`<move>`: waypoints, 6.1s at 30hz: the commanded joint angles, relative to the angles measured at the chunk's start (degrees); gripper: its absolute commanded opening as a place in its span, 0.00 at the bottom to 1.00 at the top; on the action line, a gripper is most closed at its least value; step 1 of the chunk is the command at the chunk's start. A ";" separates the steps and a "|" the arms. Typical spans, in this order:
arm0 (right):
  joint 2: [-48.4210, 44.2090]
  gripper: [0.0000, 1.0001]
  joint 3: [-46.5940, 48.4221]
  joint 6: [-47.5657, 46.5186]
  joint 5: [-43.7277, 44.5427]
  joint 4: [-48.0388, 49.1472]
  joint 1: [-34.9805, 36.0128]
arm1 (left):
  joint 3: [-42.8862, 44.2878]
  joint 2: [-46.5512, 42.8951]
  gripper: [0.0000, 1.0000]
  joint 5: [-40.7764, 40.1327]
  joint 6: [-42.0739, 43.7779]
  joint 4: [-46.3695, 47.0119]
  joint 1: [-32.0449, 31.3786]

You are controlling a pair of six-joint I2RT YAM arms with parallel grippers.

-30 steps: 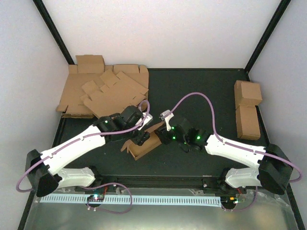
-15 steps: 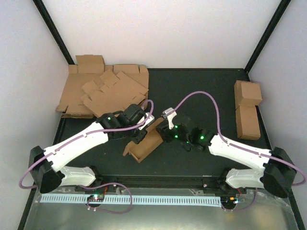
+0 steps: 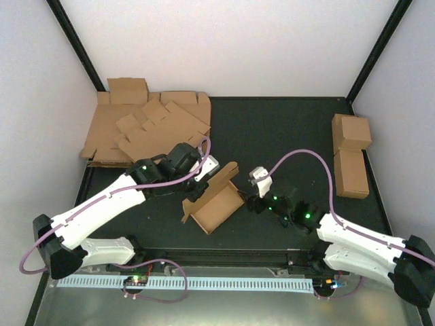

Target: Fold the paper box

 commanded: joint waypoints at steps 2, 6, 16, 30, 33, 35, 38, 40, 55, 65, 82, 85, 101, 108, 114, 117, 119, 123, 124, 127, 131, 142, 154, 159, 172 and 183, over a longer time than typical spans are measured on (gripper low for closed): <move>-5.73 0.89 -0.33 -5.88 -15.23 6.13 -7.59 | 3.39 -2.06 0.01 6.27 2.33 -1.54 0.42; -3.87 0.93 2.82 -7.16 -23.24 4.87 -11.53 | 5.12 -1.49 0.02 7.15 3.34 -3.82 0.59; 4.17 0.93 7.81 -9.80 -33.90 6.49 -12.20 | 7.75 -0.21 0.02 9.75 4.96 -6.55 0.61; 3.13 0.60 4.13 -7.28 -39.09 3.91 -12.22 | 9.67 1.27 0.02 6.16 4.38 -6.77 0.61; 2.12 0.56 2.95 -6.30 -38.83 3.77 -12.23 | 10.08 1.94 0.02 5.92 4.11 -6.65 0.61; 2.37 0.51 2.87 -6.02 -39.44 3.77 -12.20 | 10.17 2.23 0.02 6.63 4.11 -6.26 0.57; 4.04 0.44 3.59 -5.75 -39.93 3.45 -12.26 | 10.33 2.75 0.02 7.34 4.02 -5.72 0.62; 5.45 0.38 4.28 -5.49 -39.42 3.30 -12.20 | 10.64 3.24 0.02 8.19 4.02 -5.71 0.60; 8.15 0.16 7.34 -3.95 -29.74 -0.28 -12.15 | 11.53 5.56 0.03 8.96 4.14 -5.20 0.61; 7.27 0.02 9.16 2.59 -20.30 -4.51 -12.19 | 12.95 9.54 0.47 2.35 2.18 -0.63 0.70; 10.33 0.02 15.29 8.69 -6.00 -12.60 -12.19 | -4.77 -11.61 0.98 -7.79 -13.26 9.98 11.87; 10.94 0.02 16.27 8.27 -5.93 -13.48 -12.13 | -10.58 -15.26 0.98 -1.86 -14.57 14.88 16.31; 6.46 0.02 15.59 0.92 -14.32 -16.62 -12.22 | -21.13 -9.97 0.99 14.13 -10.42 41.55 24.54; 1.87 0.02 15.92 -0.98 -17.81 -22.76 -12.20 | -19.11 -1.27 0.99 24.96 -4.95 46.29 27.42; -0.04 0.02 16.56 -1.82 -18.97 -25.15 -12.24 | -19.09 -0.15 0.99 27.83 -2.18 51.11 27.51; 0.00 0.02 16.99 -2.07 -19.39 -25.53 -12.20 | -18.33 0.34 0.99 26.45 -1.06 49.97 27.51; 0.20 0.02 17.22 -2.24 -19.73 -25.62 -12.20 | -17.71 0.83 0.99 24.74 -0.53 48.82 27.53; 0.58 0.02 17.80 -2.47 -20.39 -25.88 -12.20 | -15.54 2.58 0.99 20.16 1.26 45.02 27.52; 0.60 0.02 17.99 -2.49 -20.53 -26.00 -12.26 | -14.88 2.95 0.99 19.20 1.70 43.95 27.59; 0.60 0.02 18.34 -2.77 -21.07 -26.32 -12.20 | -14.37 3.60 0.99 20.15 2.18 44.06 28.30; 0.52 0.02 18.94 -3.13 -21.47 -27.25 -12.27 | -13.08 4.72 0.99 25.99 4.57 44.10 28.78; 0.58 0.02 20.14 -3.46 -21.00 -28.18 -12.23 | -12.55 8.74 0.83 34.21 5.05 44.75 28.91; 3.18 0.02 20.85 -1.77 -17.36 -26.71 -12.20 | -11.48 10.03 0.44 28.50 1.56 40.56 28.87; 5.66 0.02 21.31 -0.13 -15.07 -24.23 -12.27 | -11.70 10.05 0.32 26.22 -0.90 39.80 27.44; 11.86 0.02 20.38 7.43 -8.91 -13.51 -12.18 | -17.68 6.90 0.34 9.56 -11.60 43.36 23.18; 14.05 0.02 20.03 4.91 -8.65 -12.22 -12.15 | -17.21 7.40 0.44 6.04 -10.49 41.02 22.34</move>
